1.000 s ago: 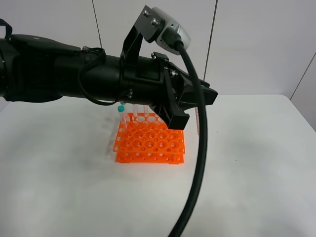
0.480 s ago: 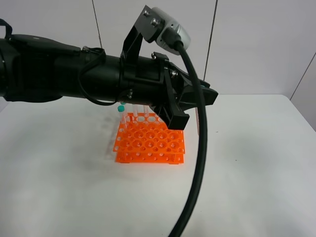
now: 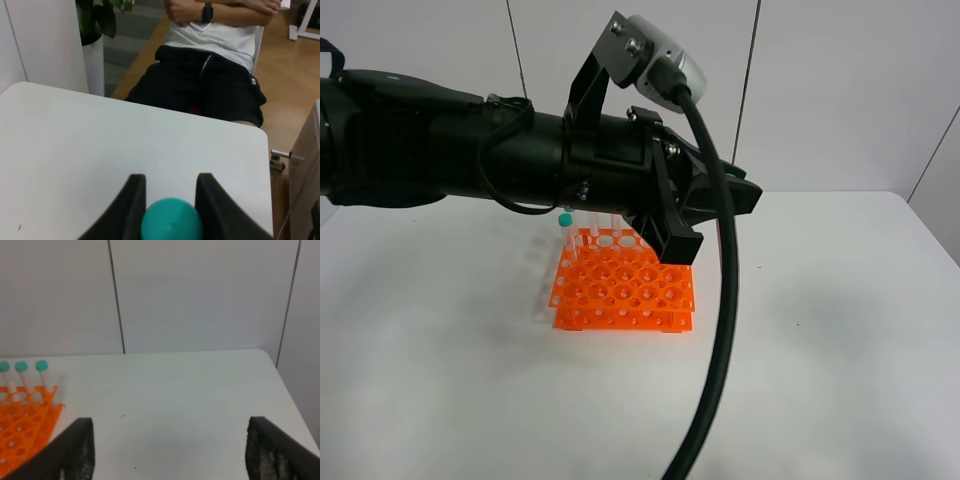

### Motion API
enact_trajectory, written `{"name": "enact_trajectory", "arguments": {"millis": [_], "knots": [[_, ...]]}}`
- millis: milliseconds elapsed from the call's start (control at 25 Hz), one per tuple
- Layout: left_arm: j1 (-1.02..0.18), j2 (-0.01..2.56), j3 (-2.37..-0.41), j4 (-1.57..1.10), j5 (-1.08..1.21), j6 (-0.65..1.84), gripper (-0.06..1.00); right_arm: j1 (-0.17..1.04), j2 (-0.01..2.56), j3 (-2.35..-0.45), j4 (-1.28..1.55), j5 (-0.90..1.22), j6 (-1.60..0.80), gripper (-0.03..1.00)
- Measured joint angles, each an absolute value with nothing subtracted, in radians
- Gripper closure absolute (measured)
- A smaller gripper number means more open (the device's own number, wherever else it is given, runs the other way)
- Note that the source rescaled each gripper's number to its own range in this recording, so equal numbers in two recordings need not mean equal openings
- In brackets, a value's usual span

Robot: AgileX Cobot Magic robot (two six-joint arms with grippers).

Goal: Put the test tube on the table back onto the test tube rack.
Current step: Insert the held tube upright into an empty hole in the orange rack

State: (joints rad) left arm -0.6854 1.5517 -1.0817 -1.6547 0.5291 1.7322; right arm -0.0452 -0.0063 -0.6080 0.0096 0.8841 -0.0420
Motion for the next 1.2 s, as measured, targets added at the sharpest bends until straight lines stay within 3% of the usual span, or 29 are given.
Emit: {"name": "enact_trajectory", "arguments": {"millis": [1200], "knots": [[-0.685, 1.552, -1.065, -1.653, 0.536, 1.732, 0.94, -0.021, -0.006, -0.492, -0.009, 1.013, -0.048, 0.12]]}}
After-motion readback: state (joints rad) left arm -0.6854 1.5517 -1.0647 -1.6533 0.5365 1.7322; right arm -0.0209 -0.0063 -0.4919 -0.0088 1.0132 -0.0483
